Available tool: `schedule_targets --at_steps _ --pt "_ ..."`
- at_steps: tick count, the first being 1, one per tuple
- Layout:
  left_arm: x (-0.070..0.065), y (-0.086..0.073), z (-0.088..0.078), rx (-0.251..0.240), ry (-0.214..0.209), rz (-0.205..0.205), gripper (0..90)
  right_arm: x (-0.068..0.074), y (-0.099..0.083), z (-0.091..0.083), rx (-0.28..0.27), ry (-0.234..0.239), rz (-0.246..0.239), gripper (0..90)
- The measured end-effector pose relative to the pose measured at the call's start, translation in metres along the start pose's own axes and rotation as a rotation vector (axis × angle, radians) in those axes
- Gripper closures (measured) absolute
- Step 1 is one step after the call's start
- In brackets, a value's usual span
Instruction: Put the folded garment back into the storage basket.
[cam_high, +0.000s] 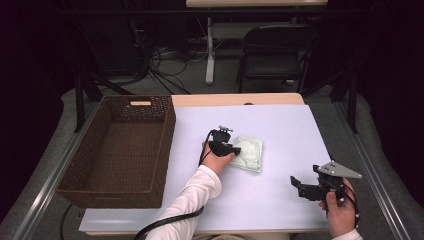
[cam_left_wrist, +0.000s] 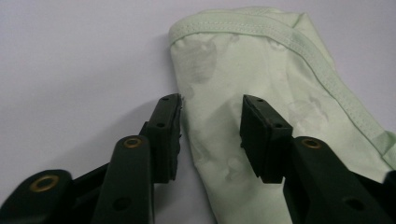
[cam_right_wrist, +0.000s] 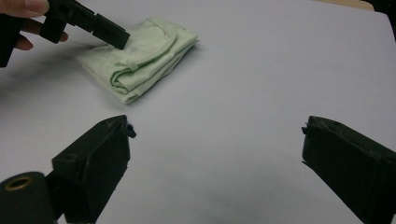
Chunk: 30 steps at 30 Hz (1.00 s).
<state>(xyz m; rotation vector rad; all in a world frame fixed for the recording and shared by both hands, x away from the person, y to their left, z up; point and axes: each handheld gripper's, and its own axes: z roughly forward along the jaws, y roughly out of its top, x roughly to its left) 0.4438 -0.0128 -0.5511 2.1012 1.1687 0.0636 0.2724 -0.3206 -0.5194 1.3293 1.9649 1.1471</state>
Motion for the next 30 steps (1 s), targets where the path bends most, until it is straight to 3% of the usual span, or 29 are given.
schedule_targets --at_steps 5,14,16,27,30 --pt "-0.005 0.000 0.002 0.006 0.031 0.056 69.7 0.000 0.000 0.001 -0.003 0.002 0.000 7.8" --pt "-0.009 -0.002 0.003 0.006 0.024 0.061 87.0 0.000 0.000 0.001 0.006 0.002 0.000 8.5" --pt "-0.010 -0.003 0.003 -0.003 0.030 0.072 87.6 0.000 0.000 0.002 0.004 0.003 0.003 8.6" --pt "-0.008 -0.005 0.003 -0.026 0.011 0.034 88.8 -0.001 -0.001 0.002 0.007 0.012 0.003 9.3" --pt "-0.008 -0.004 0.000 -0.024 0.013 0.046 88.9 -0.001 -0.001 0.002 0.006 0.011 0.005 9.3"
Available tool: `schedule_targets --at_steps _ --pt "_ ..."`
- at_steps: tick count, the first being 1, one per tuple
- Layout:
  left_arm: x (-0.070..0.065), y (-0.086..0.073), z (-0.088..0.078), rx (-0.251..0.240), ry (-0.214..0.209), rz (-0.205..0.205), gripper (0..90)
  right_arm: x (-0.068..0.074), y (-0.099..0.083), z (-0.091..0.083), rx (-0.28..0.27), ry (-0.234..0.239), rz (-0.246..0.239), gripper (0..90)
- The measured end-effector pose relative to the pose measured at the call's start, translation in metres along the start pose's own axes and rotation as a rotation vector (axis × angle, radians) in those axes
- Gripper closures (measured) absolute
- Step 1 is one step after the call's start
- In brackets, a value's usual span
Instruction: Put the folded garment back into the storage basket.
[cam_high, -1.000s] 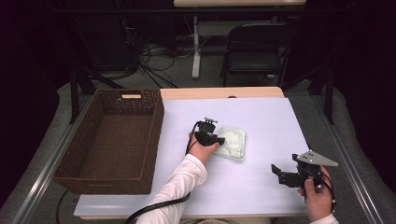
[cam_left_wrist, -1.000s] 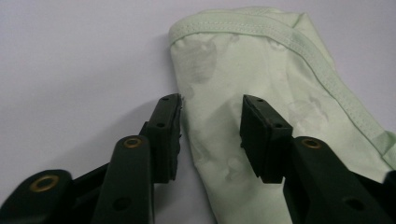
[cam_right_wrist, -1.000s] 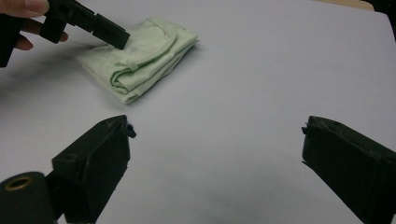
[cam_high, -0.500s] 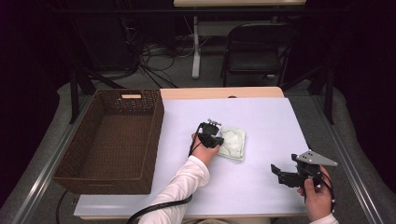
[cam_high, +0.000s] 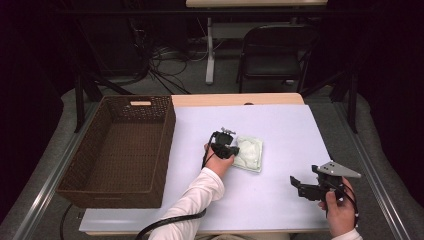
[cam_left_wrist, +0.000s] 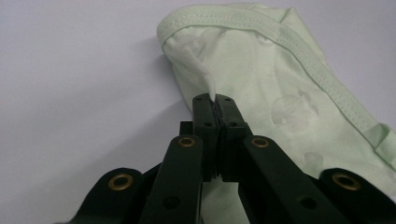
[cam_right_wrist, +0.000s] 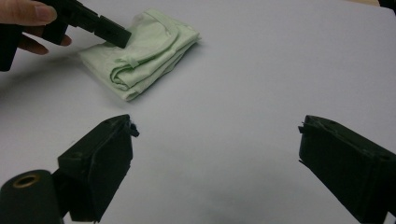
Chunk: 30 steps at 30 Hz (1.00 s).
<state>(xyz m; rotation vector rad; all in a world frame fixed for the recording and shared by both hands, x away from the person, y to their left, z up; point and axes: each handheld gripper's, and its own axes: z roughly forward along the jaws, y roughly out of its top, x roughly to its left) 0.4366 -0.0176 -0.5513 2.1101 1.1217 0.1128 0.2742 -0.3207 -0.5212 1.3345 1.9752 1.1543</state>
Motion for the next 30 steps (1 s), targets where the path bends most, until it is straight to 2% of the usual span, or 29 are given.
schedule_targets --at_steps 6,9,11,20,24,25,30 --pt "-0.003 0.005 -0.008 -0.028 -0.007 0.009 89.0 0.000 0.000 0.000 0.000 -0.005 0.006 9.3" --pt "-0.006 0.008 -0.012 -0.040 -0.013 -0.002 89.0 -0.001 0.000 0.000 -0.001 -0.005 0.002 9.3" --pt "-0.008 0.009 -0.015 -0.043 -0.010 0.018 89.1 -0.001 0.000 -0.001 0.001 -0.007 0.004 9.4" --pt "-0.018 0.017 -0.022 -0.065 -0.022 0.041 89.1 -0.002 0.000 -0.001 -0.003 -0.012 0.000 9.7" --pt "-0.023 0.021 -0.026 -0.089 -0.036 0.040 89.1 -0.002 0.000 -0.002 -0.004 -0.020 0.006 9.7" --pt "-0.024 0.023 -0.028 -0.082 -0.032 0.064 89.1 -0.002 0.000 -0.002 -0.005 -0.019 0.004 9.7" --pt "-0.029 0.026 -0.031 -0.085 -0.031 0.076 89.2 -0.002 0.000 -0.003 0.002 -0.017 0.004 9.7"
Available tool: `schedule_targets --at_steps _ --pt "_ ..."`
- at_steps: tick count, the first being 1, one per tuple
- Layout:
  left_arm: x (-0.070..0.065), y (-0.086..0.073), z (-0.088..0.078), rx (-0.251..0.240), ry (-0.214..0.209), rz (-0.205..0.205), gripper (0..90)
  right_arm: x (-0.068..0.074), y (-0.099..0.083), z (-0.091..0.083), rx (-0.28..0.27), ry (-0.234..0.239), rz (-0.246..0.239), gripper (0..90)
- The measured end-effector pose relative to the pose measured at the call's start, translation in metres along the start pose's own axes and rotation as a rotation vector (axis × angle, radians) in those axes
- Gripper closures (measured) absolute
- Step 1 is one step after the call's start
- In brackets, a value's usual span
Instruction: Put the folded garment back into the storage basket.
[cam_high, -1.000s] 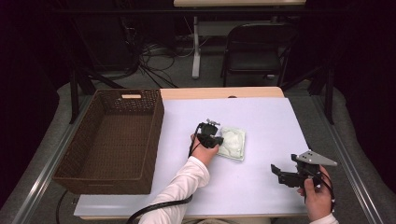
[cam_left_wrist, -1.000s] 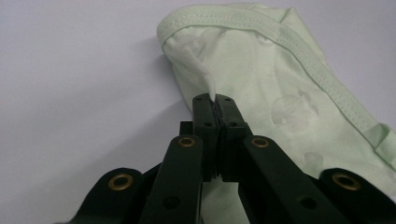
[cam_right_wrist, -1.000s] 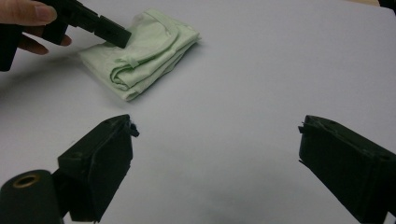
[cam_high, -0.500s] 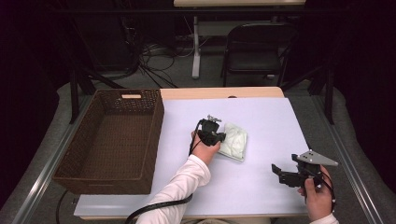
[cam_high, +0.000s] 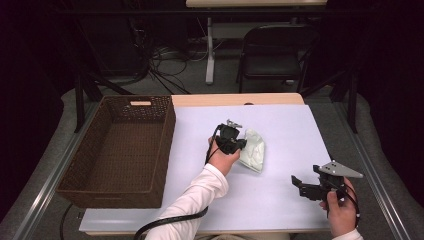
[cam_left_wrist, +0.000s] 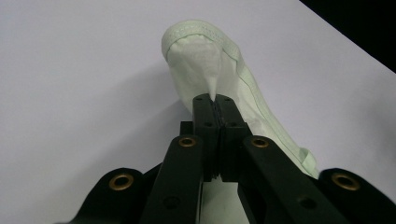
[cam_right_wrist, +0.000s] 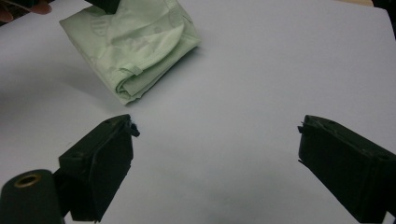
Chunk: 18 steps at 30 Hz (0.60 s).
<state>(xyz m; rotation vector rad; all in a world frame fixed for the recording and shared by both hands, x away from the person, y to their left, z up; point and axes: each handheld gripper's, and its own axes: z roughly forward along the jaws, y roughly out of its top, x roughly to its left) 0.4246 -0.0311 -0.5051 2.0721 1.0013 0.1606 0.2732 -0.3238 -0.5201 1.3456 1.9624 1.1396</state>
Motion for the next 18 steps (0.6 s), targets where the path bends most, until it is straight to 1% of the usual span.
schedule_targets --at_steps 3,5,6,9,10,11,13,14,15,16,17,18 --pt "-0.001 0.002 -0.003 -0.002 0.007 0.010 89.2 0.000 0.000 0.000 -0.004 0.002 0.000 9.7" --pt "0.000 0.003 -0.004 0.001 0.004 0.008 89.2 0.000 0.000 0.000 -0.004 0.003 0.004 9.7" --pt "0.000 0.004 -0.006 -0.005 0.011 0.016 89.2 0.000 0.000 0.000 0.001 0.000 0.006 9.7" --pt "0.000 0.007 -0.010 -0.017 0.012 0.019 89.2 0.000 0.000 0.000 -0.003 0.003 0.005 9.7" --pt "0.000 0.009 -0.012 -0.009 0.010 0.025 89.2 0.000 0.000 0.000 -0.003 0.003 0.005 9.7" --pt "0.000 0.009 -0.013 -0.017 0.011 0.026 89.2 0.000 0.000 0.000 -0.002 0.004 0.005 9.7" --pt "0.001 0.011 -0.017 -0.013 0.011 0.027 89.2 0.000 0.000 0.000 0.001 -0.001 0.001 9.7" --pt "0.001 0.012 -0.017 -0.020 0.018 0.030 89.2 0.000 0.000 0.000 0.000 -0.001 -0.001 9.7" --pt "0.001 0.012 -0.017 -0.020 0.018 0.030 89.2 0.000 0.000 0.000 0.000 -0.001 0.000 9.7" --pt "0.002 0.012 -0.019 -0.009 0.014 0.036 89.2 0.000 0.000 0.000 -0.002 0.000 0.005 9.7" --pt "0.002 0.013 -0.021 -0.020 0.015 0.030 89.2 0.001 0.000 0.000 -0.001 0.004 0.010 9.7" --pt "0.002 0.013 -0.021 -0.020 0.015 0.030 89.2 0.001 0.000 0.000 -0.002 0.004 0.009 9.7"
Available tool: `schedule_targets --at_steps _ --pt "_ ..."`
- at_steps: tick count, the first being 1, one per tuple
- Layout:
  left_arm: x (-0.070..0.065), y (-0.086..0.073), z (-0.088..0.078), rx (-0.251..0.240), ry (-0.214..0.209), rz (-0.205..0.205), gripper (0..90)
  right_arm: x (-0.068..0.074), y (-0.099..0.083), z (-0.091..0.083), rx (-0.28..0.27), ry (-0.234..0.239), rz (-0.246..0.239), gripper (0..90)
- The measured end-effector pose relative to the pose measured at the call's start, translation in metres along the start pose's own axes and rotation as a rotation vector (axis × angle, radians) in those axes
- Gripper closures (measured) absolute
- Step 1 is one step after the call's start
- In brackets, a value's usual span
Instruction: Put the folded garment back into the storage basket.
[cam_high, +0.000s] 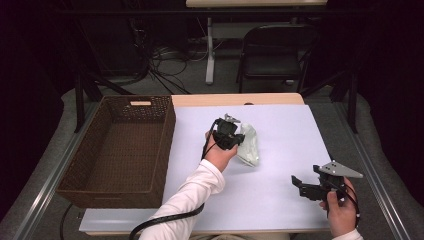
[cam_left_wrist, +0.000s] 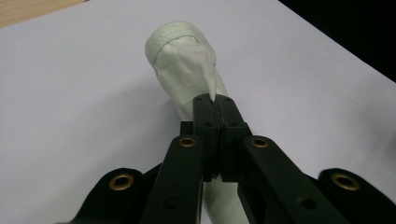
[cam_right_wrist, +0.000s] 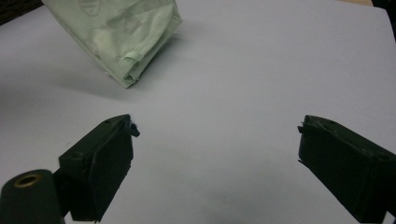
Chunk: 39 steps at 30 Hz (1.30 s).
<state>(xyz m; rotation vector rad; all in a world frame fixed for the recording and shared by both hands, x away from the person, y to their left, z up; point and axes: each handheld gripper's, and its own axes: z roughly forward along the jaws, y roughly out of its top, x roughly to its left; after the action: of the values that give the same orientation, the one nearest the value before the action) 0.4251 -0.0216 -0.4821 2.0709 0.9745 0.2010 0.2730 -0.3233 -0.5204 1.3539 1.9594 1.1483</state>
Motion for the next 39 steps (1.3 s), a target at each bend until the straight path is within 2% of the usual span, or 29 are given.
schedule_targets --at_steps 12,16,17,21,23,24,31,39 --pt "0.002 0.012 -0.019 -0.021 0.005 0.026 89.2 -0.001 0.000 -0.001 -0.001 -0.010 -0.002 10.1" --pt "0.002 0.013 -0.022 -0.032 0.009 0.011 89.2 -0.001 0.000 0.000 -0.009 -0.009 -0.004 10.1" --pt "0.004 0.014 -0.024 -0.021 0.009 0.018 89.2 -0.001 0.000 0.000 -0.003 -0.010 -0.008 10.1" --pt "0.007 0.016 -0.031 -0.034 0.026 0.026 89.2 -0.002 0.000 -0.001 -0.002 -0.011 -0.006 10.1" --pt "0.007 0.016 -0.033 -0.038 0.029 0.011 89.2 -0.002 0.000 -0.001 -0.002 -0.012 -0.006 10.2" --pt "0.009 0.016 -0.034 -0.042 0.032 0.023 89.2 -0.001 0.000 -0.001 -0.005 -0.013 -0.004 10.1" --pt "0.012 0.017 -0.042 -0.039 0.038 0.022 89.2 0.000 0.000 0.000 -0.007 -0.009 0.001 10.2" --pt "0.017 0.022 -0.058 -0.062 0.058 0.019 89.2 -0.001 0.000 0.000 -0.002 -0.011 -0.001 10.1"
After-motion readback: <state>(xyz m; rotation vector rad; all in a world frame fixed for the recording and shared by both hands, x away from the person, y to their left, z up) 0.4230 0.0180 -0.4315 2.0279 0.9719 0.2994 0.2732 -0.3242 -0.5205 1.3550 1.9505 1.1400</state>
